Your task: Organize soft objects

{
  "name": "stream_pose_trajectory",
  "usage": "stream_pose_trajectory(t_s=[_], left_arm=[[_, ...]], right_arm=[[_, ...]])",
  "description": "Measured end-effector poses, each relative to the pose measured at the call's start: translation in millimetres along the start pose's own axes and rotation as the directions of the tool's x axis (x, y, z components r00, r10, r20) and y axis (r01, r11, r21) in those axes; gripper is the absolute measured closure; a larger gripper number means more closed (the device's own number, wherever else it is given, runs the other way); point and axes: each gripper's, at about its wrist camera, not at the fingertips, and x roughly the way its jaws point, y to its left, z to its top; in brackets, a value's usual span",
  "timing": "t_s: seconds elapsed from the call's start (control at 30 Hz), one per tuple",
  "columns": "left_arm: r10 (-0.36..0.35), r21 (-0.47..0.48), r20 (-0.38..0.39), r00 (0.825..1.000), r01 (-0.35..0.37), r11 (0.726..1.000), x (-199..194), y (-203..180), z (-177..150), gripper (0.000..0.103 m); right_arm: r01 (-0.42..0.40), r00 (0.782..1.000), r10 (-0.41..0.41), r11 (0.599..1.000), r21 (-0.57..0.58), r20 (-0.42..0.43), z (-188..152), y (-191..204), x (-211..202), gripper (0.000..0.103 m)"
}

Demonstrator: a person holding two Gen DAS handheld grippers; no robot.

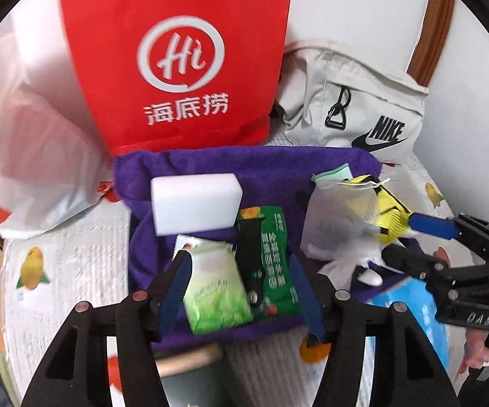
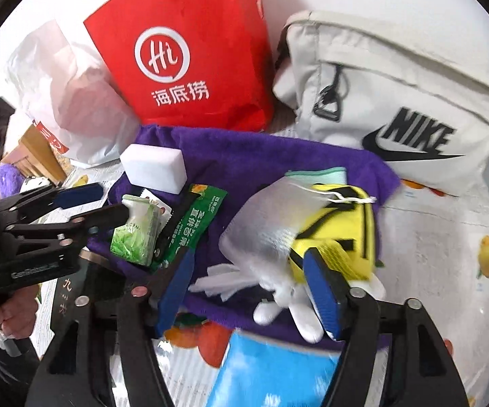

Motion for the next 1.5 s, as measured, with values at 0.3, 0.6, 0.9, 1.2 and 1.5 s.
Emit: stream_pose_trajectory(t_s=[0.3,0.6,0.9,1.2,1.5], left_arm=[[0.046,0.01,0.07,0.996,-0.047,0.999,-83.1,-15.4,-46.9,0.024],[0.076,0.028,0.176,0.981,-0.082,0.996,-165.3,-49.9,-113.2,0.005],[0.095,-0.011,0.245,0.965,-0.095,0.995,-222.2,-68.7,-173.3,0.004],[0.12,-0.074,0.257,0.959,-0.104,0.992,-250.0,-67.4,-220.3,0.004],[0.154,-0.093,0.282,0.947,-0.133,0.987,-275.6,-71.3,-245.6,0.004]], right_arm=[[0.091,0.992,-0.093,0.995,0.027,0.082,-43.0,18.2,-68.8,0.015],[0.073,0.977,-0.076,0.997,0.023,0.2,-107.4,51.3,-147.4,0.009],[0.076,0.964,-0.082,0.997,0.034,0.254,-169.3,76.3,-202.8,0.009],[0.122,0.96,-0.128,0.992,0.042,0.249,-217.8,92.1,-236.0,0.009],[0.115,0.957,-0.127,0.991,0.062,0.259,-245.1,95.4,-254.4,0.009]])
